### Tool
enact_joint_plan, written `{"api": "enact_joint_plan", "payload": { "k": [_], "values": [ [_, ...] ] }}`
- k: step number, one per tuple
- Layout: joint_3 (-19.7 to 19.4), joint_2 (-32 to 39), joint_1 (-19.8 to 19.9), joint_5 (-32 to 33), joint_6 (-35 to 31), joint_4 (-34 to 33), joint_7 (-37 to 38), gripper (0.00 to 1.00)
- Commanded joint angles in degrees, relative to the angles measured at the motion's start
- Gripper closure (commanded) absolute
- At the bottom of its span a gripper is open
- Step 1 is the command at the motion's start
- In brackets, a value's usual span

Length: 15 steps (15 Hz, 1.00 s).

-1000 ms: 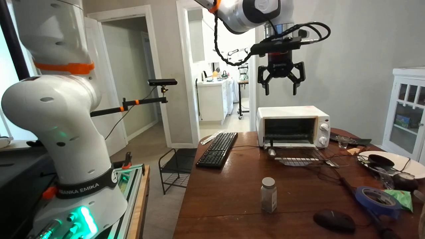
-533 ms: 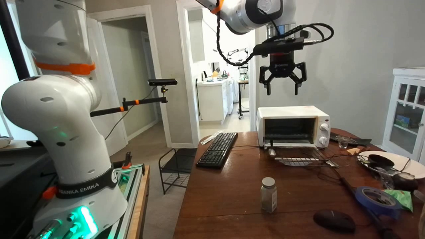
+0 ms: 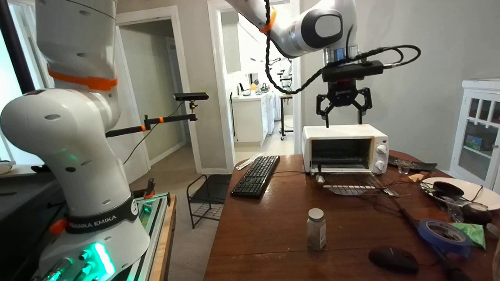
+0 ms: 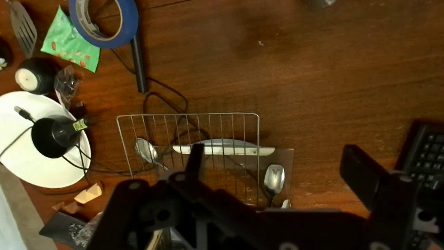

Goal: Put the rack on top of the microwave then move the spoon to the right

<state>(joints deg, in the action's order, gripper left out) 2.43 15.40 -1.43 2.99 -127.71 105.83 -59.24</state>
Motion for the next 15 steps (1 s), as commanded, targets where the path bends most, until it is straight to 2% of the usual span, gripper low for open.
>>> {"api": "enact_joint_plan", "payload": {
  "k": [1,6,9,15],
  "values": [
    [0.26,13.63,1.44,5.04,0.91,-12.44,-7.60,0.00],
    [-2.13,29.58,-2.36,12.90,-0.42,-26.72,2.80,0.00],
    [-3.63,35.54,-5.34,16.18,-2.33,-31.69,12.04,0.00],
    [-5.77,45.00,-8.86,18.28,-0.06,-42.72,29.38,0.00]
  ]
}}
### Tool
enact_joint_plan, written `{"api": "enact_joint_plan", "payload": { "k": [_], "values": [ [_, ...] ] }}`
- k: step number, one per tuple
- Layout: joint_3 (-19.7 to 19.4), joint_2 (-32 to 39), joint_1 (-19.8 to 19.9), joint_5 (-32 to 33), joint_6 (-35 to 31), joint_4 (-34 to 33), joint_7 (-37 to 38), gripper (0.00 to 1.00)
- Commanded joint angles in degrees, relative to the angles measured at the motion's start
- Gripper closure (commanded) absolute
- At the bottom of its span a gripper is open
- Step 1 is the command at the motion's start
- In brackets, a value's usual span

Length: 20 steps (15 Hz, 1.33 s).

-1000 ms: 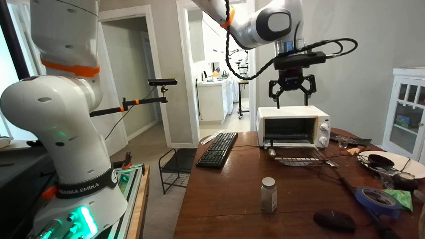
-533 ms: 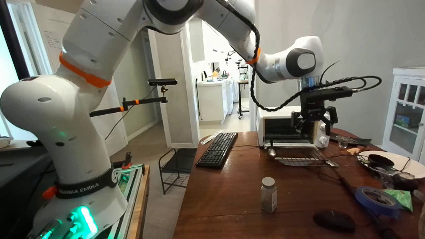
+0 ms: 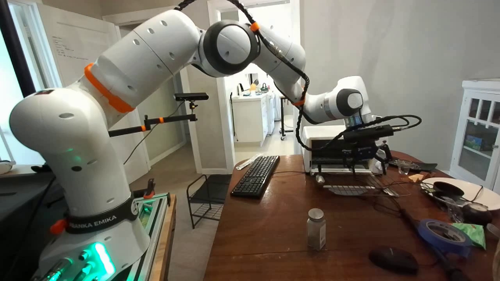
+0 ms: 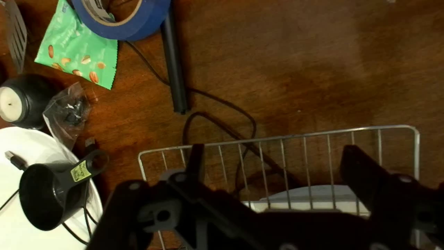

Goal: Put the rack on top of the microwave then move the spoon to the right

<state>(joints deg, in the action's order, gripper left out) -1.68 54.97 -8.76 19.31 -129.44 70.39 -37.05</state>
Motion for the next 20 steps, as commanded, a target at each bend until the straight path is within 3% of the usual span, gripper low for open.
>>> {"api": "enact_joint_plan", "payload": {
  "k": [1,9,20],
  "values": [
    [-1.75,6.73,-1.62,2.08,2.57,-8.89,8.58,0.00],
    [1.10,13.52,-0.81,0.41,10.39,-19.04,6.40,0.00],
    [0.81,21.25,-1.34,0.45,13.67,-29.09,4.18,0.00]
  ]
}}
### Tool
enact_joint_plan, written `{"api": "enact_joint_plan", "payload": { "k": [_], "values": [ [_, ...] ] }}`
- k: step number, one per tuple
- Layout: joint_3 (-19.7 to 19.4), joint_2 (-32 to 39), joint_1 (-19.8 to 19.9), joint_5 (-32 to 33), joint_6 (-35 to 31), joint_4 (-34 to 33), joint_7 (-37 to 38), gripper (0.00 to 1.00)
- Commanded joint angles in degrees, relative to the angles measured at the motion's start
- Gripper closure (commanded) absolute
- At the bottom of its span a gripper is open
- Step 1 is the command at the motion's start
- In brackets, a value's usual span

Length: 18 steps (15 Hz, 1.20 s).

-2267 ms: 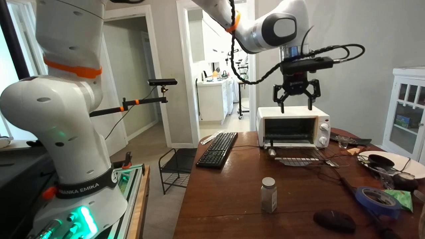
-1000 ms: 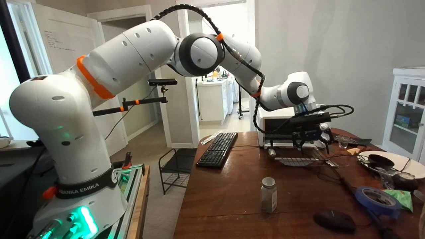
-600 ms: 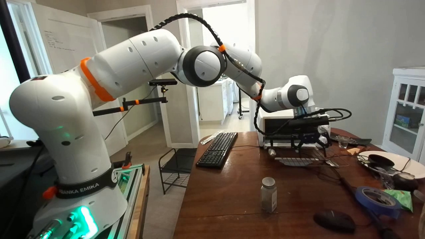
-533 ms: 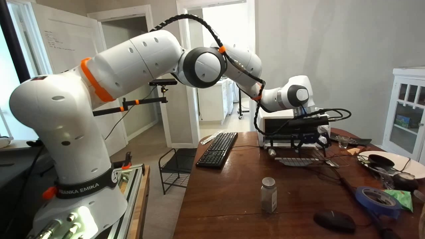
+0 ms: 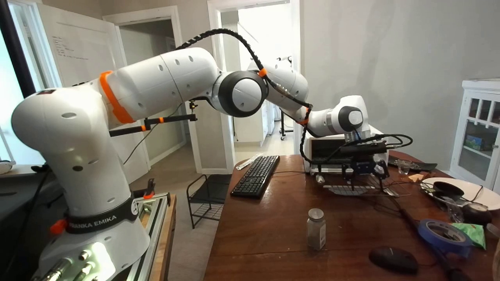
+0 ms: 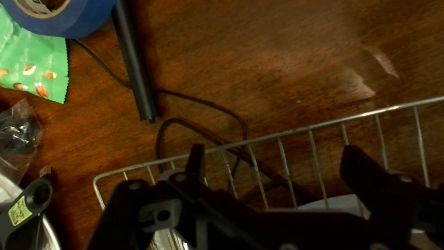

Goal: Put the rack on top of the microwave then move the spoon to the right

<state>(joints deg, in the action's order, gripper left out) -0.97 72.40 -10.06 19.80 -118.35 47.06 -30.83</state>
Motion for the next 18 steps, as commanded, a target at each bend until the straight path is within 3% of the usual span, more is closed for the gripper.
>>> {"api": "enact_joint_plan", "payload": {
  "k": [1,18],
  "values": [
    [0.11,4.41,-0.04,-0.10,2.83,-6.59,-2.66,0.00],
    [-0.39,11.26,-0.27,-1.61,5.35,-17.40,-9.14,0.00]
  ]
}}
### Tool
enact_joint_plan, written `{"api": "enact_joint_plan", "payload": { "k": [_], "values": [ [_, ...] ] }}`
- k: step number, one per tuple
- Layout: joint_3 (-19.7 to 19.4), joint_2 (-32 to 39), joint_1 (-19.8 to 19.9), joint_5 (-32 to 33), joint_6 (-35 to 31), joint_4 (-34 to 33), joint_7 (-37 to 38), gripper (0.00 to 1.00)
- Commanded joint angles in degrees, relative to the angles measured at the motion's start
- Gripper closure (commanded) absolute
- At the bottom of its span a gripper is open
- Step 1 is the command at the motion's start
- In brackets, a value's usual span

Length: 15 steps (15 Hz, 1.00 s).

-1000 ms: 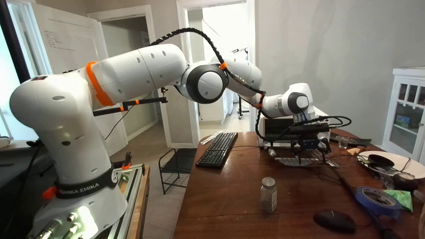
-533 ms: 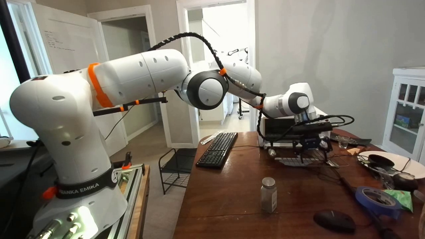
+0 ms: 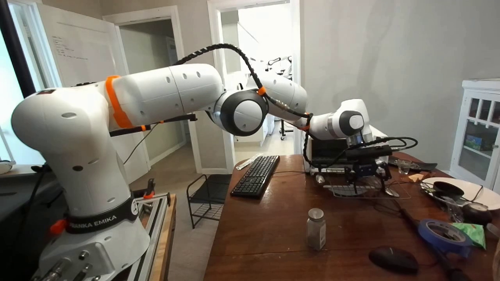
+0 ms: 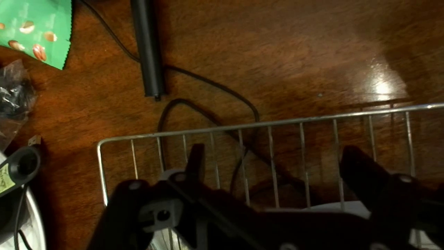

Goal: Put the rack on top of the microwave then move the spoon to the right

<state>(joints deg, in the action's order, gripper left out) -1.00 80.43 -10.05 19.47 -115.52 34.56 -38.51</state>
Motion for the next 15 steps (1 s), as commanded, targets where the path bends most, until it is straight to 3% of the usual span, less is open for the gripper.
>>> {"api": "enact_joint_plan", "payload": {
  "k": [1,15],
  "values": [
    [0.30,2.22,0.00,-0.54,1.92,-3.18,-1.07,0.00],
    [1.01,0.96,-0.65,-0.67,2.27,-3.86,0.65,0.00]
  ]
}}
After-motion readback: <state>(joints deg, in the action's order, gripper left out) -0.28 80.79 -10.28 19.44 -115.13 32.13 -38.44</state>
